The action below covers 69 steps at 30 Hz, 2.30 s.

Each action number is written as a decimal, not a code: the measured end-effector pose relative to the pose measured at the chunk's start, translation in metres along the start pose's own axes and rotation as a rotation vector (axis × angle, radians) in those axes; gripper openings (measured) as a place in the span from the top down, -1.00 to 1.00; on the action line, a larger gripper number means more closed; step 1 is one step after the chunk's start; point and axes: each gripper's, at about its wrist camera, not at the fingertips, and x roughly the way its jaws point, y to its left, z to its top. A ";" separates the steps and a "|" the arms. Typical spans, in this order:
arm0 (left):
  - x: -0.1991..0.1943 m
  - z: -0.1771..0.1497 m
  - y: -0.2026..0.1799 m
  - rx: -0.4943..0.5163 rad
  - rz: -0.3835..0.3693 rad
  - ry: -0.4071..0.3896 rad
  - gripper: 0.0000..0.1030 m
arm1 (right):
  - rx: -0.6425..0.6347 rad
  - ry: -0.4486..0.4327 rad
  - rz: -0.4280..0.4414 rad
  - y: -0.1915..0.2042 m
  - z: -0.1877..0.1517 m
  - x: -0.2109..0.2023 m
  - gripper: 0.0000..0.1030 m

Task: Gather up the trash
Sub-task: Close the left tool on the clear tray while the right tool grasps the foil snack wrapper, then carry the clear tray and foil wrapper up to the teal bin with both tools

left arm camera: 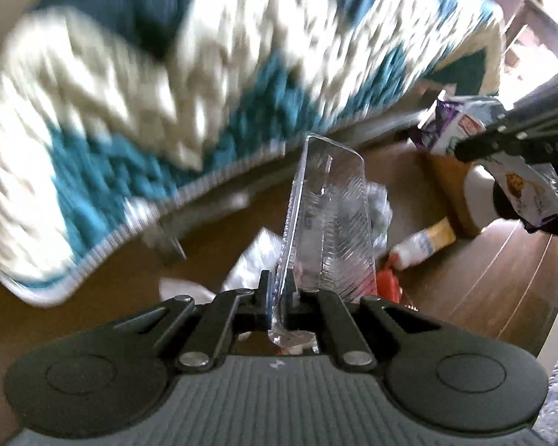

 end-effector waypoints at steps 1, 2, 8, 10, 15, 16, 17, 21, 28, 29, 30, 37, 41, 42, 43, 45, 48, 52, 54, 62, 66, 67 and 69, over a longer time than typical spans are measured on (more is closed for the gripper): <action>-0.016 0.007 -0.002 0.014 0.009 -0.022 0.92 | -0.004 -0.025 0.004 0.002 0.002 -0.017 1.00; -0.028 0.013 -0.005 0.020 0.014 -0.038 0.92 | -0.006 -0.044 0.008 0.005 0.005 -0.030 1.00; -0.114 0.038 -0.031 0.035 0.065 -0.149 0.92 | -0.002 -0.184 0.051 0.015 0.018 -0.123 1.00; -0.142 0.042 -0.043 0.028 0.082 -0.188 0.92 | -0.013 -0.234 0.059 0.023 0.021 -0.151 1.00; -0.205 0.048 -0.067 0.000 0.132 -0.264 0.91 | -0.052 -0.358 0.072 0.038 0.033 -0.213 1.00; -0.217 0.050 -0.072 -0.002 0.145 -0.279 0.91 | -0.062 -0.388 0.074 0.040 0.036 -0.227 1.00; -0.223 0.051 -0.077 -0.003 0.156 -0.291 0.91 | -0.075 -0.420 0.075 0.042 0.039 -0.239 1.00; -0.265 0.065 -0.089 -0.034 0.199 -0.346 0.91 | -0.121 -0.542 0.060 0.047 0.051 -0.286 1.00; -0.328 0.109 -0.091 -0.085 0.274 -0.465 0.91 | -0.155 -0.719 0.049 0.053 0.099 -0.350 1.00; -0.335 0.115 -0.090 -0.093 0.279 -0.478 0.91 | -0.149 -0.735 0.053 0.053 0.108 -0.355 1.00; -0.344 0.123 -0.088 -0.104 0.288 -0.493 0.91 | -0.144 -0.751 0.054 0.053 0.117 -0.361 1.00; -0.384 0.180 -0.068 -0.169 0.356 -0.577 0.91 | -0.102 -0.863 0.106 0.053 0.186 -0.391 1.00; -0.380 0.215 -0.046 -0.194 0.403 -0.577 0.91 | -0.056 -0.882 0.138 0.054 0.221 -0.384 1.00; -0.376 0.222 -0.042 -0.198 0.406 -0.574 0.91 | -0.041 -0.877 0.148 0.054 0.230 -0.380 1.00; -0.371 0.230 -0.035 -0.205 0.413 -0.566 0.91 | -0.029 -0.867 0.154 0.054 0.239 -0.375 1.00; -0.363 0.243 -0.023 -0.214 0.425 -0.544 0.91 | -0.004 -0.827 0.152 0.054 0.256 -0.359 1.00; -0.346 0.260 -0.006 -0.219 0.452 -0.501 0.91 | 0.048 -0.732 0.143 0.048 0.285 -0.329 1.00; -0.316 0.279 0.017 -0.240 0.462 -0.424 0.91 | 0.118 -0.634 0.132 0.036 0.308 -0.292 1.00; -0.304 0.287 0.026 -0.252 0.446 -0.403 0.91 | 0.138 -0.601 0.134 0.032 0.312 -0.277 1.00; -0.278 0.301 0.028 -0.244 0.428 -0.353 0.90 | 0.203 -0.448 0.092 0.025 0.330 -0.241 0.91; -0.262 0.312 0.029 -0.229 0.445 -0.317 0.90 | 0.240 -0.383 0.083 0.022 0.332 -0.233 0.76; -0.260 0.312 0.030 -0.231 0.444 -0.314 0.90 | 0.245 -0.381 0.081 0.021 0.331 -0.233 0.71; -0.256 0.311 0.031 -0.240 0.432 -0.306 0.90 | 0.249 -0.375 0.087 0.022 0.329 -0.234 0.59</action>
